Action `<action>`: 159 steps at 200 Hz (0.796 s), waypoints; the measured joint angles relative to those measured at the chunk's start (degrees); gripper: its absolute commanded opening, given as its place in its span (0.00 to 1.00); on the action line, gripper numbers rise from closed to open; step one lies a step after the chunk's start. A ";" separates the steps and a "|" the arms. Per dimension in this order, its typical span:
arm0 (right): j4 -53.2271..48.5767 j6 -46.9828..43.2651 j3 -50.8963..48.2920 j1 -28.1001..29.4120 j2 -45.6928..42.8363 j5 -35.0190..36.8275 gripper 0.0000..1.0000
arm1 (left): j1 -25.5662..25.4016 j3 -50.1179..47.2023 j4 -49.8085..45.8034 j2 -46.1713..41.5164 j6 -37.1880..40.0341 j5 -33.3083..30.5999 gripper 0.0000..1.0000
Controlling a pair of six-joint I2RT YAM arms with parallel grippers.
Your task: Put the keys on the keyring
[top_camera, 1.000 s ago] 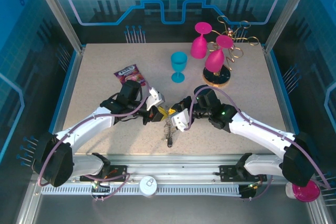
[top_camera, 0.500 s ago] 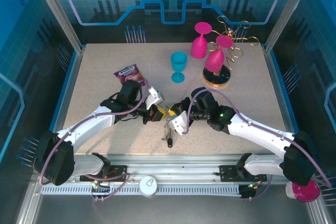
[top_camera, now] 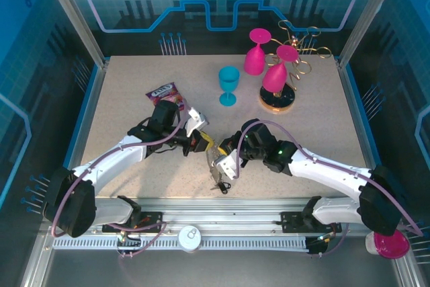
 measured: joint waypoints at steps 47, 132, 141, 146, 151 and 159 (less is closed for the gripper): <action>0.61 1.18 -0.11 0.09 0.04 -0.02 0.00 | 0.00 0.00 1.29 0.00 -0.24 -0.44 0.00; 3.72 5.75 -1.49 -0.02 -0.76 1.27 0.00 | 0.00 -0.28 2.99 -0.37 -0.22 -0.90 0.00; 4.13 6.56 -2.32 -0.11 -1.68 1.49 0.00 | 0.00 -0.76 3.48 -0.85 -0.20 -1.07 0.00; 4.31 6.99 -2.80 -0.15 -2.16 1.55 0.00 | 0.00 -0.96 3.69 -1.09 -0.20 -1.14 0.00; 4.44 7.52 -3.21 -0.26 -2.60 1.53 0.00 | 0.00 -1.18 3.98 -1.31 -0.20 -1.20 0.00; 4.55 8.20 -3.76 -0.37 -3.15 1.55 0.00 | 0.00 -1.40 4.33 -1.55 -0.20 -1.36 0.00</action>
